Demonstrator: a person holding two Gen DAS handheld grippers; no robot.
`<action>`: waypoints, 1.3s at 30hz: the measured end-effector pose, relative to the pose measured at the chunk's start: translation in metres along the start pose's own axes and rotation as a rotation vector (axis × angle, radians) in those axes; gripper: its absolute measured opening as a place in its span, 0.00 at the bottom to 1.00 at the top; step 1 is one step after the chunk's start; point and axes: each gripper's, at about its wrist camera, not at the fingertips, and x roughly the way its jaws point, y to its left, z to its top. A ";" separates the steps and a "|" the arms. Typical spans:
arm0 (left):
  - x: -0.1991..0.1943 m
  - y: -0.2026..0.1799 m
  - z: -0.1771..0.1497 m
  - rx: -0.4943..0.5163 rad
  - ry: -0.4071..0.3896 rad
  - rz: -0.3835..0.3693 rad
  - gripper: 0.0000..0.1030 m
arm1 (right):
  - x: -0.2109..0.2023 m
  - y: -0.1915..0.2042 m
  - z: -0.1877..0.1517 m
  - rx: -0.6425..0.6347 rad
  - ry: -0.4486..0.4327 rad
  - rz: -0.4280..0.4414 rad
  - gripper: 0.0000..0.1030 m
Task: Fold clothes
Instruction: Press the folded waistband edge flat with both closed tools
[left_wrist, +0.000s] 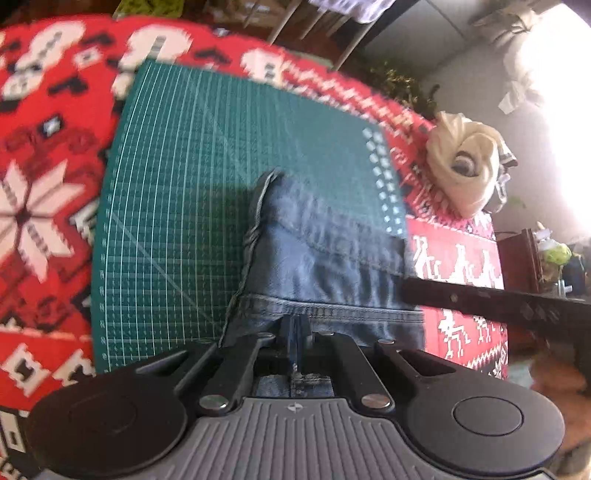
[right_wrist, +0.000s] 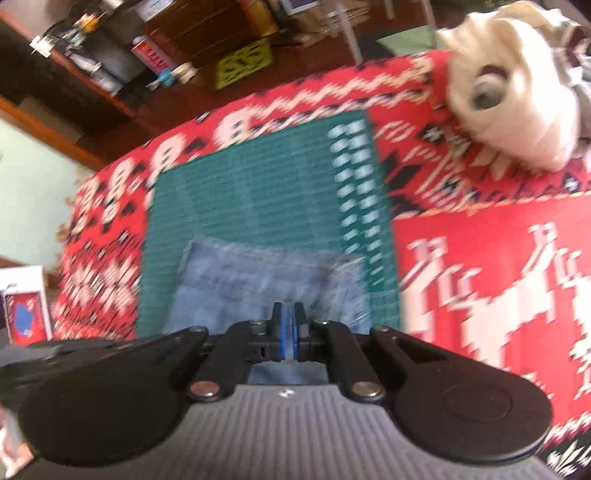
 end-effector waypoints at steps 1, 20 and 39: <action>0.001 0.001 0.000 -0.004 0.000 -0.003 0.03 | 0.002 0.007 -0.003 -0.017 0.005 0.008 0.04; -0.001 0.006 -0.009 -0.026 -0.042 -0.037 0.03 | 0.062 0.048 -0.037 -0.065 0.113 -0.030 0.02; -0.013 0.009 0.010 -0.063 -0.077 -0.033 0.03 | 0.042 0.048 0.004 -0.006 0.091 0.058 0.03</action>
